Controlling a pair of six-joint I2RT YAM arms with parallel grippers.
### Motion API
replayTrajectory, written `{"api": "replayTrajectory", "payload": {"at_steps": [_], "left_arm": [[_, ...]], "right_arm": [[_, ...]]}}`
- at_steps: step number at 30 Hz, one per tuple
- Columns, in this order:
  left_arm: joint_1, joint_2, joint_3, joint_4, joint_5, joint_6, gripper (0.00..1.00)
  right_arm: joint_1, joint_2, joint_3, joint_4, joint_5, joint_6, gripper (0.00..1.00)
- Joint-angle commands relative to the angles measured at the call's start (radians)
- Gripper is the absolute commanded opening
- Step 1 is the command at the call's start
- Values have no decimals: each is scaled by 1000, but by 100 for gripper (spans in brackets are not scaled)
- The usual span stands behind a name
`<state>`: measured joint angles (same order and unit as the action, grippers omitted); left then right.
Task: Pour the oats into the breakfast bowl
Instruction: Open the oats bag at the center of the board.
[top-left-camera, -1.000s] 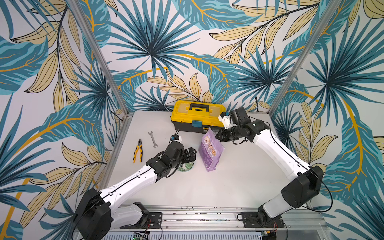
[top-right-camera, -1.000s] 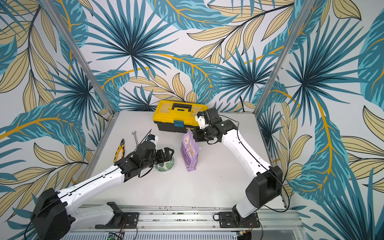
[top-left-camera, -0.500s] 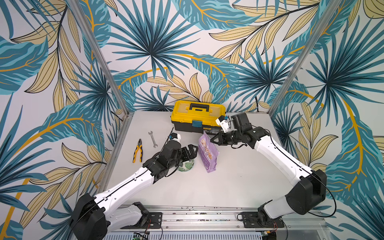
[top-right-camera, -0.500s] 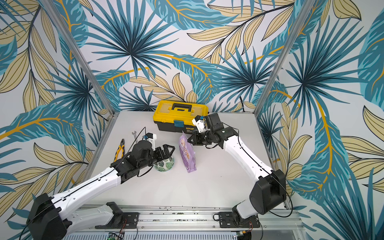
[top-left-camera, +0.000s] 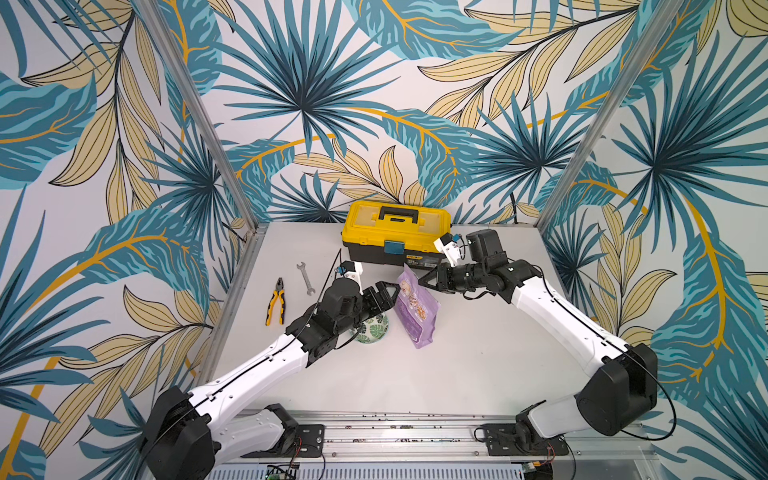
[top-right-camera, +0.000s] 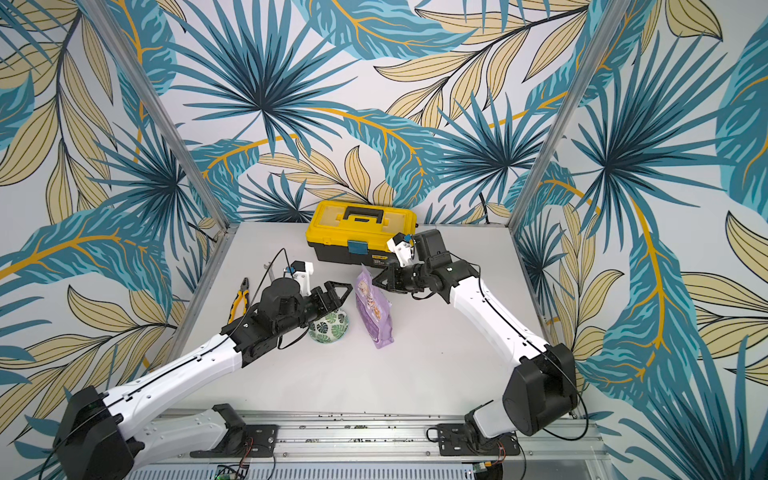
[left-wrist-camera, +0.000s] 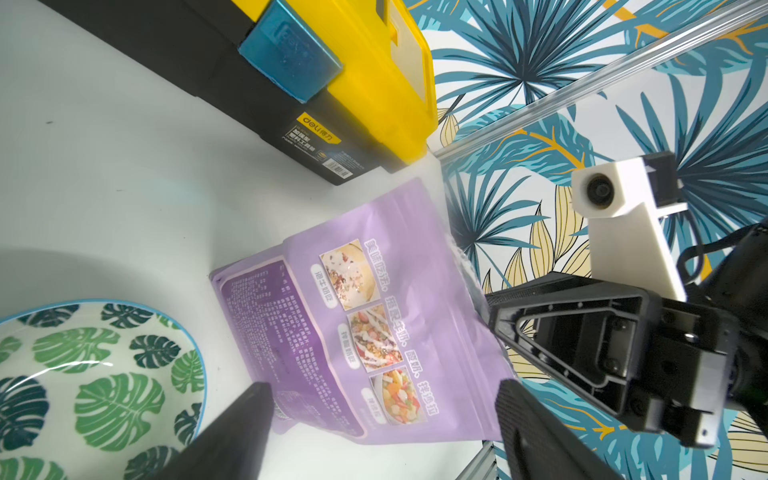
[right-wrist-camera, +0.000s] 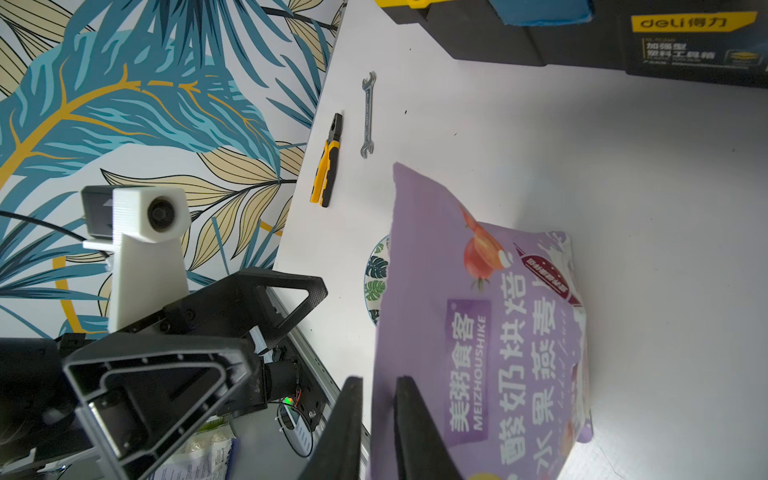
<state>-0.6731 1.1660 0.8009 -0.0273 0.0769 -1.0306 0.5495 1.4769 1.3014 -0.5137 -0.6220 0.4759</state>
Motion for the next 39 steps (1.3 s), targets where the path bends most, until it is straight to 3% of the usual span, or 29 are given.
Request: {"api": "replayTrajectory", "payload": {"at_steps": [1, 15, 20, 26, 30, 39], "left_arm": [[-2, 14, -9, 35, 16, -5, 88], [-2, 24, -11, 32, 15, 3, 87], [-2, 28, -10, 33, 20, 2, 86], [-2, 34, -6, 33, 21, 4, 86], [-2, 36, -6, 33, 21, 4, 86], [-2, 36, -2, 30, 22, 6, 86]], "right_arm": [[0, -14, 6, -8, 19, 0, 20], [-14, -16, -30, 69, -44, 67, 14], [-17, -9, -30, 46, -25, 52, 7], [-17, -2, -16, 5, -4, 21, 28], [-16, 1, -10, 15, -20, 26, 30], [-16, 11, -6, 4, 2, 19, 17]]}}
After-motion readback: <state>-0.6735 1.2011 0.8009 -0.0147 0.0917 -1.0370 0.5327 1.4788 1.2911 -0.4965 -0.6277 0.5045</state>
